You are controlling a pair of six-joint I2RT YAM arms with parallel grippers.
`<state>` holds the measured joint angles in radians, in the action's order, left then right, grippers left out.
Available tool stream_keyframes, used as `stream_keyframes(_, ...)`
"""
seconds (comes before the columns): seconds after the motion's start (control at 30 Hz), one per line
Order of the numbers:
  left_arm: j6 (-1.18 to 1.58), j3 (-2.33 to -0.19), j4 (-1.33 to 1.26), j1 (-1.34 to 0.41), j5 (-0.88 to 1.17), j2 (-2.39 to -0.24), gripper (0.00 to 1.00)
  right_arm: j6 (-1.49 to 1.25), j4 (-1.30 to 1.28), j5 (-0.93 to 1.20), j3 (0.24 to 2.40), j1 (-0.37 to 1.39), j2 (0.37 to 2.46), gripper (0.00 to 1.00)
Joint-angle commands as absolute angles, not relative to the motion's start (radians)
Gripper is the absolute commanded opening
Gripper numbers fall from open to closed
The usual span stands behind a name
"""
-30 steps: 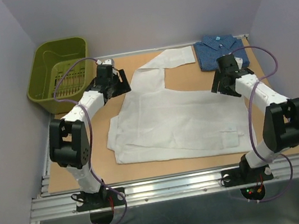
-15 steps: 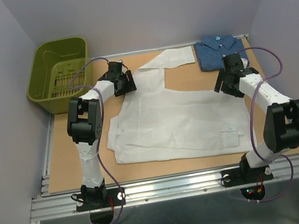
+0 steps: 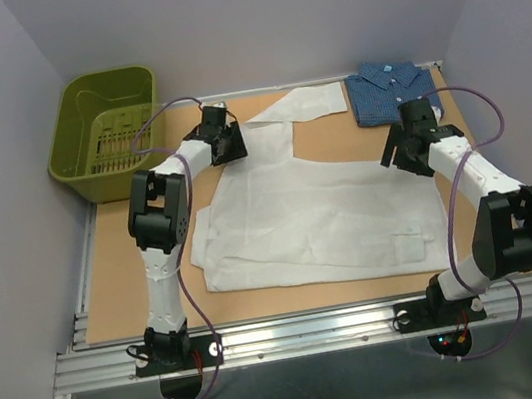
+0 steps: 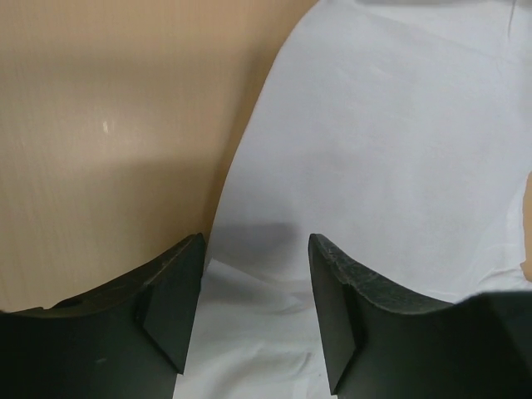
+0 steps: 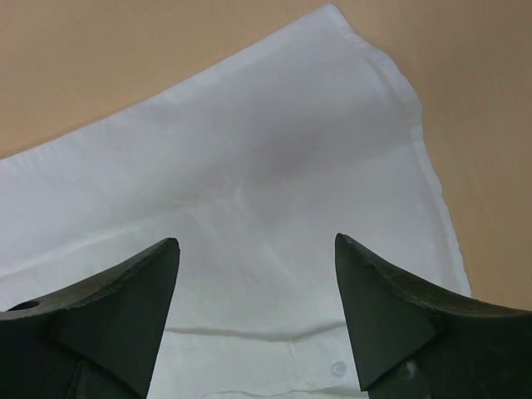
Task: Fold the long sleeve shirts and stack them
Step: Fold the shirt
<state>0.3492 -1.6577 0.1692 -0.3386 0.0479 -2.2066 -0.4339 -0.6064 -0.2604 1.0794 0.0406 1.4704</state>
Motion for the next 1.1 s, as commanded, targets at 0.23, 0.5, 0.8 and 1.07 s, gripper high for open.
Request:
stream_keyframes(0.23, 0.307, -1.743, 0.189, -0.353, 0.048, -2.318, 0.35, -0.433, -0.56, -0.224, 1.049, 0.038, 1.454, 0.8)
stream_keyframes(0.5, 0.242, -1.732, 0.184, -0.344, 0.006, -2.229, 0.0, -0.423, -0.557, -0.224, 1.106, 0.038, 1.485, 0.8)
stream_keyframes(0.8, 0.178, -1.608, 0.069, -0.337, -0.118, -1.95, 0.0, -0.428, -0.545, -0.264, 1.241, 0.032, 1.595, 0.8)
stream_keyframes(1.07, 0.164, -1.597, 0.061, -0.337, -0.129, -1.888, 0.0, -0.417, -0.505, -0.268, 1.351, 0.005, 1.748, 0.72)
